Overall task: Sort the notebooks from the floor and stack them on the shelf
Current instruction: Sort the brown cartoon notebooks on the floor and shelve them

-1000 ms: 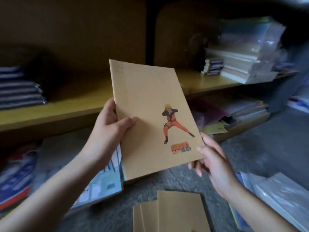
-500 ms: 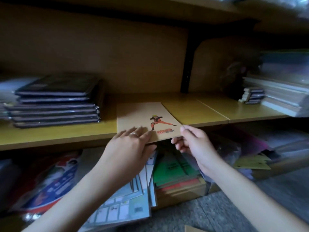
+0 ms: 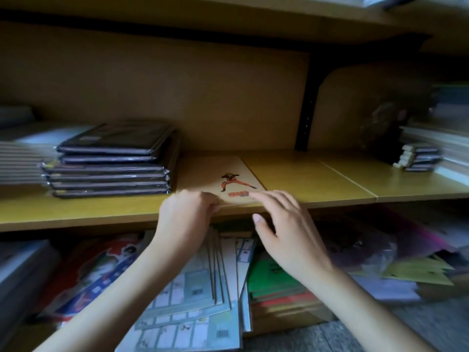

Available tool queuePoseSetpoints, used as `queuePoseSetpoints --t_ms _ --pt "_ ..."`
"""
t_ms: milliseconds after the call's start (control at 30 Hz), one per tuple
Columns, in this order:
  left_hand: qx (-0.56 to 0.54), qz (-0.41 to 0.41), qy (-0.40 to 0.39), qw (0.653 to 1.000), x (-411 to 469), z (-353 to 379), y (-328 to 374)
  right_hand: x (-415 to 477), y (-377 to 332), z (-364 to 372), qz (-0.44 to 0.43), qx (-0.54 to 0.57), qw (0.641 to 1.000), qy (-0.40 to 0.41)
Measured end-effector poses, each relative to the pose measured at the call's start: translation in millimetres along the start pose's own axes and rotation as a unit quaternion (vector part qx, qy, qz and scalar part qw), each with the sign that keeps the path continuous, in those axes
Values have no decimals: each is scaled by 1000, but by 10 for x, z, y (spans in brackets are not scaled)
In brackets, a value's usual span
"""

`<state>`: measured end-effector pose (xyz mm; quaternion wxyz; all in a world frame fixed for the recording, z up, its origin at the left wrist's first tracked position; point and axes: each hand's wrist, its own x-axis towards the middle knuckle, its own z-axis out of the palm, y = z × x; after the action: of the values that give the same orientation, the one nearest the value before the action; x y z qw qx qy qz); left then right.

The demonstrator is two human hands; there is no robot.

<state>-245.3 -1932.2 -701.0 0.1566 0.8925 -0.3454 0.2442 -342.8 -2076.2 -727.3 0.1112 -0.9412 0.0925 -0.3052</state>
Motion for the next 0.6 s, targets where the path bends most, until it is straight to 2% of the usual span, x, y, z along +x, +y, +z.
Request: queuePoseSetpoints --t_ms 133,167,233,333,600 --pt "104 19 -48 993 -126 114 91 47 -63 153 -29 -57 997 -53" --pt "113 34 -30 992 -167 188 93 49 -76 182 -27 -67 996 -50" --pt "109 50 -5 993 -270 325 92 51 -103 220 -24 -93 995 -39" --pt "102 49 -23 993 -350 388 108 94 -141 207 -28 -111 993 -40" --pt "95 47 -82 991 -44 313 33 336 -126 255 -10 -93 990 -104"
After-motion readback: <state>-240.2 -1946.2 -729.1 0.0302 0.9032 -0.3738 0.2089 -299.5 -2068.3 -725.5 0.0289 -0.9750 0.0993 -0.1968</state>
